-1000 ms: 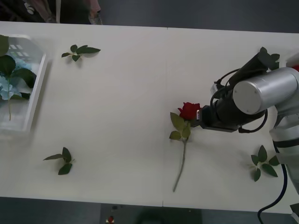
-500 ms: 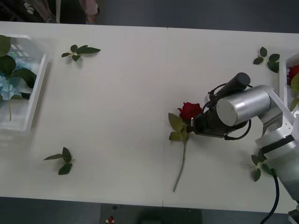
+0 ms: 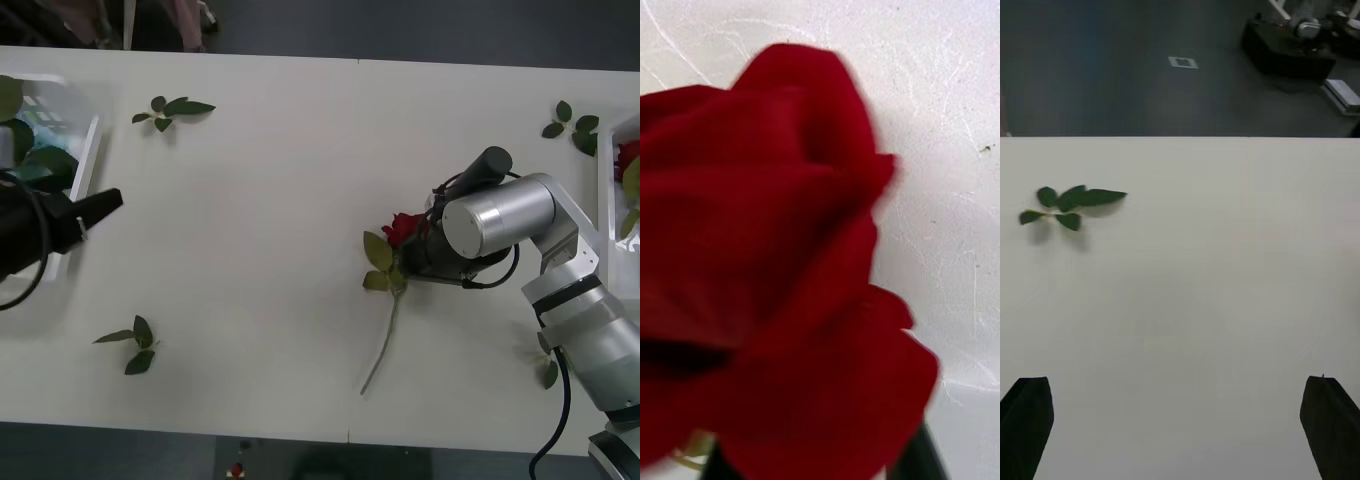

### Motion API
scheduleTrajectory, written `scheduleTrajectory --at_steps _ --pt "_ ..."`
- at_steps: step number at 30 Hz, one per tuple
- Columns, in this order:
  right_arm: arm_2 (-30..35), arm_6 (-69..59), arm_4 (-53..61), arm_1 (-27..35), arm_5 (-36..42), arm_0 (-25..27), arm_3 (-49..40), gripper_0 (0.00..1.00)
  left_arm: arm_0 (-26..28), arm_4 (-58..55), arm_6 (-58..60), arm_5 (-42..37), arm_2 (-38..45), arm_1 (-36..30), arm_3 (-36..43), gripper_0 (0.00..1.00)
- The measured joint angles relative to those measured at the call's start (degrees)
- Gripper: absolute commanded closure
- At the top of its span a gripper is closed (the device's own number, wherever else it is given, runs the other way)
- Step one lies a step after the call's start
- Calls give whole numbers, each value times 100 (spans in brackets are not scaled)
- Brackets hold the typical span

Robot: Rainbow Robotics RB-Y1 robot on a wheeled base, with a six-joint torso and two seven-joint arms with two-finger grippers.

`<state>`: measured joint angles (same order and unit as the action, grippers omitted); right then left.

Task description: Put the red flowers into the right box and the blue flowers into the left box

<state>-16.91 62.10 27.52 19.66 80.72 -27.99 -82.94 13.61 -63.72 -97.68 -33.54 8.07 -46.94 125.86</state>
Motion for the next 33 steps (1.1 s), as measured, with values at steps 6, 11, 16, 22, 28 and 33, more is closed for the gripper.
scheduleTrajectory --at_steps 6,11,16,22,28,33 --pt "2 0 0 0 1 0 -4 100 235 147 0 790 -694 -221 521 4" --pt "118 0 3 0 413 0 -242 100 344 -21 0 994 -955 -788 1016 5" --pt "538 0 15 0 1052 1 -799 100 343 -108 0 536 -918 -1088 1489 5" --pt "808 0 36 0 1223 1 -1177 20 252 -377 0 -837 -600 -793 1913 4" --pt "621 0 17 1 1109 2 -1172 12 2 -643 -51 -1548 -520 -479 1932 5" --pt "439 0 17 1 940 2 -1037 12 -155 -748 -366 -1827 -520 -479 1932 5"
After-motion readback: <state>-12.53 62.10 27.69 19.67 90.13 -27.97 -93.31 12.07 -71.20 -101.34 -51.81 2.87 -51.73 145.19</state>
